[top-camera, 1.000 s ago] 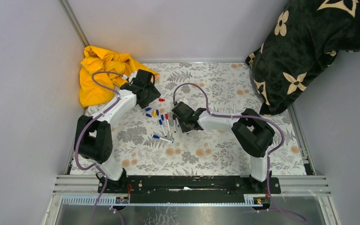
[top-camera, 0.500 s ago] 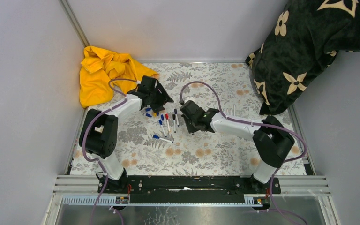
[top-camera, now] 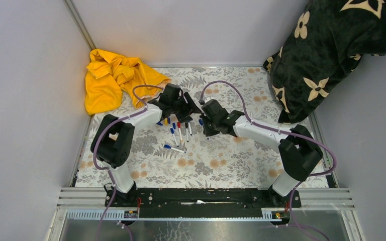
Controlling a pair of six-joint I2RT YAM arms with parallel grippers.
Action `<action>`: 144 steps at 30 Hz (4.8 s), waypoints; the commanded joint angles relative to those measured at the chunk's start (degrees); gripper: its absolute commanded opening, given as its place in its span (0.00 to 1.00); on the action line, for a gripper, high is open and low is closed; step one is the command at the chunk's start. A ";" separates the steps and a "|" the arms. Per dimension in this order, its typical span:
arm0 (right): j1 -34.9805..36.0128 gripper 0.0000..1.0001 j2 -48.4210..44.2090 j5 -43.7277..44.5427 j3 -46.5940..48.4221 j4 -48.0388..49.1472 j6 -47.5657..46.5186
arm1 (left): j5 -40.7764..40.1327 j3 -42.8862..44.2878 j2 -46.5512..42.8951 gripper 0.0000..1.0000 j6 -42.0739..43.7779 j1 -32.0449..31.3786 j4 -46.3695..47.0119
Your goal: Open the pen caps
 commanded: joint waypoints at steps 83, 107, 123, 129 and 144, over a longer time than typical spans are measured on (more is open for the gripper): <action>-6.06 0.26 -2.73 -10.01 -0.05 8.02 3.81 | -3.81 -3.17 -5.09 0.00 -14.84 -5.38 7.86; -6.10 0.00 -10.20 -12.62 -18.78 13.27 8.13 | -23.84 4.33 1.27 0.00 -23.91 1.13 -0.91; -10.98 0.00 -6.48 0.85 -10.45 6.14 -1.16 | -35.29 18.52 7.06 0.00 2.81 2.27 -26.96; -11.86 0.00 -1.45 7.15 -7.57 6.49 -2.40 | -42.31 18.61 8.26 0.00 4.93 2.35 -32.91; -12.43 0.09 4.65 15.12 -7.52 8.31 -4.15 | -45.87 19.06 11.58 0.23 5.60 2.93 -35.52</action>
